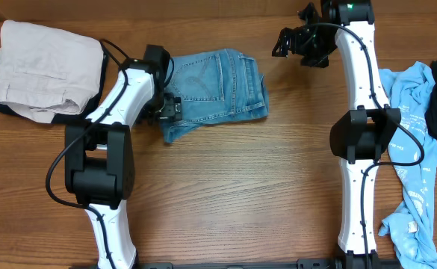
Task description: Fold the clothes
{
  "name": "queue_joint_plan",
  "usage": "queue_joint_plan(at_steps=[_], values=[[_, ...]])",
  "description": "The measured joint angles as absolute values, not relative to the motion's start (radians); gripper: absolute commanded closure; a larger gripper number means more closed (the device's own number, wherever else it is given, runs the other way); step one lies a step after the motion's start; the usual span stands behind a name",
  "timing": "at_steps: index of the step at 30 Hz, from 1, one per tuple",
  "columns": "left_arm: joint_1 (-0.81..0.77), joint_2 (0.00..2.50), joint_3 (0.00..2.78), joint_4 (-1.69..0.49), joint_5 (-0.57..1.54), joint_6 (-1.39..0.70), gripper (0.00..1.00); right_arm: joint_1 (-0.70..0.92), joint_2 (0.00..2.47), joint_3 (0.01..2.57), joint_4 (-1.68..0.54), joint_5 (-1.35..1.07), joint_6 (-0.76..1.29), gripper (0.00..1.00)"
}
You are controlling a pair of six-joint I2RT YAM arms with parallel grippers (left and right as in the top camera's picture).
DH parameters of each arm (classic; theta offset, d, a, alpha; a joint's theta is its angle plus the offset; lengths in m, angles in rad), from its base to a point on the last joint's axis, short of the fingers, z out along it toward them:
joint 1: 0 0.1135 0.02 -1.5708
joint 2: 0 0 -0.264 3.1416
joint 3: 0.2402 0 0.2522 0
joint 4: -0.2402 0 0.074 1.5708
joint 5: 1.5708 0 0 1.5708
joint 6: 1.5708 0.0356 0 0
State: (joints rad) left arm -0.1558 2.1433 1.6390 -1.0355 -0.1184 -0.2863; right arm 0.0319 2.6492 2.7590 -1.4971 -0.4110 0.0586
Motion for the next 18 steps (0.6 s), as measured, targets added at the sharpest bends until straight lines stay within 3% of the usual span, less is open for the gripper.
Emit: queue_joint_plan(at_steps=[6,11,18], values=[[-0.096,2.067,1.772,-1.071,-0.312,-0.262,0.0,-0.034,2.649,2.759,-1.526,-0.415,0.059,0.0],[-0.07,2.042,1.94,-1.054,-0.22,-0.206,0.0,-0.105,2.649,2.823,-1.561,-0.434,0.071,0.0],[-0.376,2.045,1.985,-0.93,-0.152,-0.179,0.0,-0.191,2.649,2.91,-1.602,-0.441,0.15,0.0]])
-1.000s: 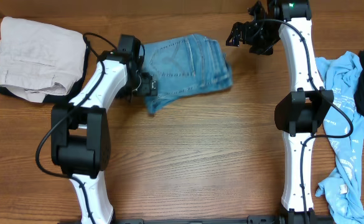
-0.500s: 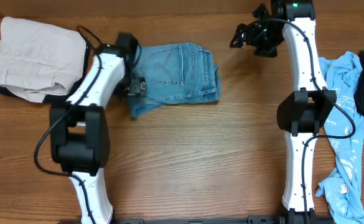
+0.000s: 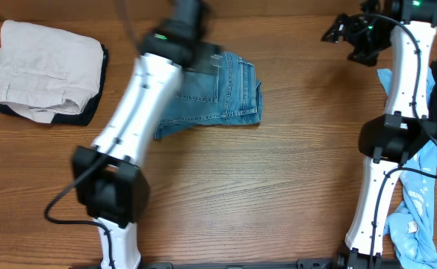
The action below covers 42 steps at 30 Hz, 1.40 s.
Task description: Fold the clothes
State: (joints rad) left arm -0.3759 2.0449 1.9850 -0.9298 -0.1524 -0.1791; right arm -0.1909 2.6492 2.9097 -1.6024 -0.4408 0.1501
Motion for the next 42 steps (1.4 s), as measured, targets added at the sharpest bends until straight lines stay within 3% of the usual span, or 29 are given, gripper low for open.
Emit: queue_joint_plan(at_steps=[4,9,28,32,36,38,42], values=[[-0.537,2.086,1.99,-0.878,-0.206,-0.179,0.0,-0.248,2.649,2.91,-1.636,-0.44,0.191,0.0],[-0.626,2.215,1.991,-0.831,-0.302,-0.179,0.0,-0.279,2.649,2.91,-1.67,-0.43,0.205,0.0],[-0.678,2.453,1.996,-0.654,-0.375,-0.247,0.0,-0.279,2.649,2.91,-1.684,-0.426,0.19,0.0],[-0.681,2.456,2.003,-0.665,-0.405,-0.256,0.03,-0.279,2.649,2.91,-1.682,-0.426,0.19,0.0],[-0.687,2.456,2.026,-0.833,-0.537,-0.263,0.05,-0.279,2.649,2.91,-1.684,-0.426,0.189,0.0],[-0.678,2.456,2.032,-0.92,-0.607,-0.264,0.12,-0.279,2.649,2.91,-1.684,-0.426,0.189,0.0],[-0.612,2.458,2.028,-1.072,-0.668,-0.284,0.63,-0.279,2.649,2.91,-1.684,-0.431,0.189,0.0]])
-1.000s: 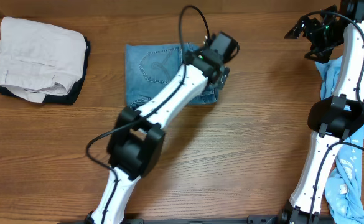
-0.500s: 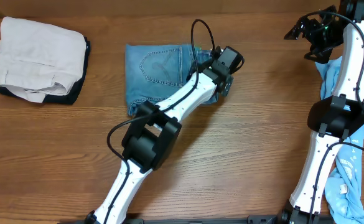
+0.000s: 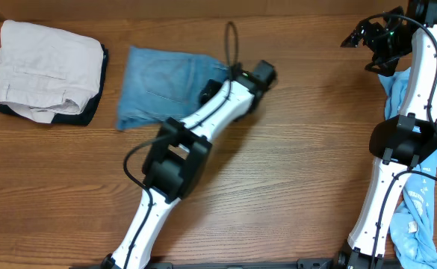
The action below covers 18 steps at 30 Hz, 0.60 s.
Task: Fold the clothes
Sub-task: 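Push the folded jeans left onto the white garment with the left gripper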
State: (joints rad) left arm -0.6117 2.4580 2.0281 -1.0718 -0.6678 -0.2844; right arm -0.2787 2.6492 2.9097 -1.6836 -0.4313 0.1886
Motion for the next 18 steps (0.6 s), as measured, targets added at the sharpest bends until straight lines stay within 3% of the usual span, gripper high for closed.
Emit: queue_joint_plan(at_steps=[1,4,11,18], values=[[-0.58,2.464,2.022,-1.09,-0.676,-0.29,0.74,-0.279,2.649,2.91,-1.684,-0.436,0.187,0.0],[-0.511,2.471,2.02,-1.103,-0.686,-0.3,0.96,-0.279,2.649,2.91,-1.684,-0.442,0.18,0.0],[-0.491,2.471,2.024,-1.122,-0.693,-0.308,0.96,-0.279,2.649,2.91,-1.691,-0.445,0.16,0.0],[-0.473,2.505,2.318,-1.472,-0.667,-0.308,0.96,-0.279,2.649,2.91,-1.681,-0.445,0.157,0.0]])
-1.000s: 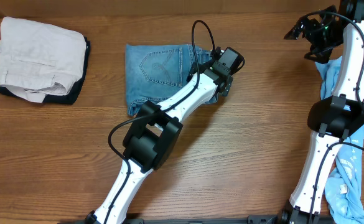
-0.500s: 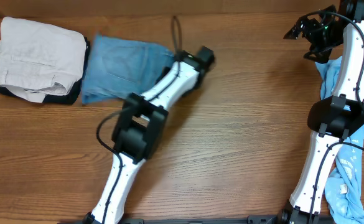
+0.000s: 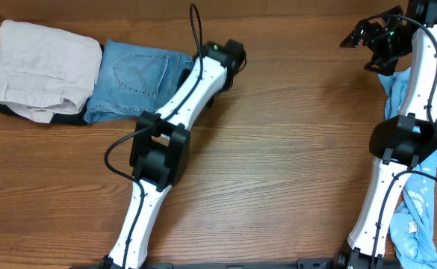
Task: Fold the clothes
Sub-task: 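Push the folded jeans left onto the white garment with the left gripper, then lift and place the jeans on top of the white garment stack with the left gripper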
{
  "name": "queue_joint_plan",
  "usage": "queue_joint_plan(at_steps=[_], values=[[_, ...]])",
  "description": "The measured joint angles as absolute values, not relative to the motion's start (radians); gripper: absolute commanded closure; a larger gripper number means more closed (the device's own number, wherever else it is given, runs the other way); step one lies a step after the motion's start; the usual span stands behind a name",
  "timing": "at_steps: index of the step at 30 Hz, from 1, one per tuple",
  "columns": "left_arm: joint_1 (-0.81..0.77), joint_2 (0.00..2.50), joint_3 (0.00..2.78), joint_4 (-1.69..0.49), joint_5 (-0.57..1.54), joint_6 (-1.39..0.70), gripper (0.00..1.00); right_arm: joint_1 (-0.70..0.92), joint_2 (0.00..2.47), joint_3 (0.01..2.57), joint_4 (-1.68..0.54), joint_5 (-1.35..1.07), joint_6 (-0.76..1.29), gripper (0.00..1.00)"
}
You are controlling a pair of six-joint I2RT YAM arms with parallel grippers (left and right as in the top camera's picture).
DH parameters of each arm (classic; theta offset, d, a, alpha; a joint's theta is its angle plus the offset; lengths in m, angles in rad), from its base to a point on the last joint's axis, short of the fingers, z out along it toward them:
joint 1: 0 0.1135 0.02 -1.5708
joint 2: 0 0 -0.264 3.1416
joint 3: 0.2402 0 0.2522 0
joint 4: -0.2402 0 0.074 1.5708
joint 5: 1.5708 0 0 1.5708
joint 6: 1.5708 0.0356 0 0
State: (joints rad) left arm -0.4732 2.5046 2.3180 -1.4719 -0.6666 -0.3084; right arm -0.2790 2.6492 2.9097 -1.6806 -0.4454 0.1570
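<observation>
The folded blue jeans [image 3: 132, 78] lie flat at the back left, touching the folded beige garment [image 3: 46, 66], which rests on a black one [image 3: 91, 112]. My left arm reaches diagonally across the table. Its gripper [image 3: 203, 84] is at the jeans' right edge, under the wrist, so its fingers are hidden. My right gripper [image 3: 352, 37] hangs at the back right with its jaws apart and nothing in them, just left of a crumpled light blue shirt [image 3: 408, 93].
The light blue shirt trails down the right edge to the front [image 3: 412, 224]. A dark garment lies at the far right edge. Bare wooden table [image 3: 278, 164] fills the middle and front.
The jeans have shifted left and now touch the beige stack. My left gripper has moved left and back with them. The right arm has not moved.
The folded jeans lay at the back centre with my left gripper at their left edge and the right gripper beside them. Then the left arm was over them and the right arm at the far right. The jeans later lay further left, and now beside the beige stack.
</observation>
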Motion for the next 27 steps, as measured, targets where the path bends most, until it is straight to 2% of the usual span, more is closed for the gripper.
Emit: queue_joint_plan(at_steps=[4,12,19,27], values=[[-0.443,2.505,2.564,-1.613,-0.662,-0.308,0.96,-0.279,2.649,2.91,-1.674,-0.445,0.157,0.0],[-0.435,2.506,2.79,-1.694,-0.634,-0.285,0.96,-0.279,2.649,2.91,-1.673,-0.445,0.15,0.0],[-0.431,2.485,2.87,-1.694,-0.596,-0.278,0.96,-0.279,2.649,2.91,-1.675,-0.445,0.134,0.0],[-0.352,2.287,2.887,-1.694,-0.568,-0.241,0.96,-0.269,2.649,2.91,-1.675,-0.444,0.133,0.0]])
